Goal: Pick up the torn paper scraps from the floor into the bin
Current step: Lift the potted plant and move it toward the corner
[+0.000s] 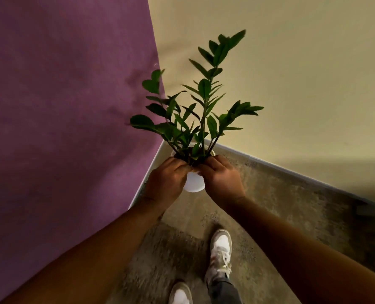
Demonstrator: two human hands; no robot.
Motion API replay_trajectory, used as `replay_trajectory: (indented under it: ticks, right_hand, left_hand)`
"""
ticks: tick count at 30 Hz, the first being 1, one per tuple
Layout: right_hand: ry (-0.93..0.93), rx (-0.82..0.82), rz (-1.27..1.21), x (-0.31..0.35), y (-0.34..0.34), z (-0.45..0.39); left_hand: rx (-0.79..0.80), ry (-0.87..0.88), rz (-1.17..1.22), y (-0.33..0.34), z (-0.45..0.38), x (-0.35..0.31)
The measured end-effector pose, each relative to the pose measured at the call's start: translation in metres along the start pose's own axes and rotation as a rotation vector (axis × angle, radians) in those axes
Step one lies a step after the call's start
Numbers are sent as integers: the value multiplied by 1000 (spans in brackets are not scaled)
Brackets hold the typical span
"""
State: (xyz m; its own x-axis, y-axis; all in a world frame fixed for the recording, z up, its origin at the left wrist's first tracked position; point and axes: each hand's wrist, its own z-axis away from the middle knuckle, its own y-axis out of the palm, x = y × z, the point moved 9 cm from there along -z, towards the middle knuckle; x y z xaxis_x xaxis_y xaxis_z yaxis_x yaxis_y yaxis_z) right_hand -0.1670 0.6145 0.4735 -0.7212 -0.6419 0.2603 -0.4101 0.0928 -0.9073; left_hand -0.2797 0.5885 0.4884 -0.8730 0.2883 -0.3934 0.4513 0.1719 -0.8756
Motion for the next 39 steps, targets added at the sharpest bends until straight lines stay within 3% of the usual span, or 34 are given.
replay_trajectory:
  ticks: [13,27,39]
  right_hand:
    - [-138,75,-37,-77,193,-48]
    - [-173,-34,76,-157,408,-34]
    - [-175,-123,91,-175,462,-17]
  left_hand:
    - [52,-83,-98,153,-29,133]
    - [-216,150,-128,343,-23,255]
    - [-184,168,-223,393,-10,282]
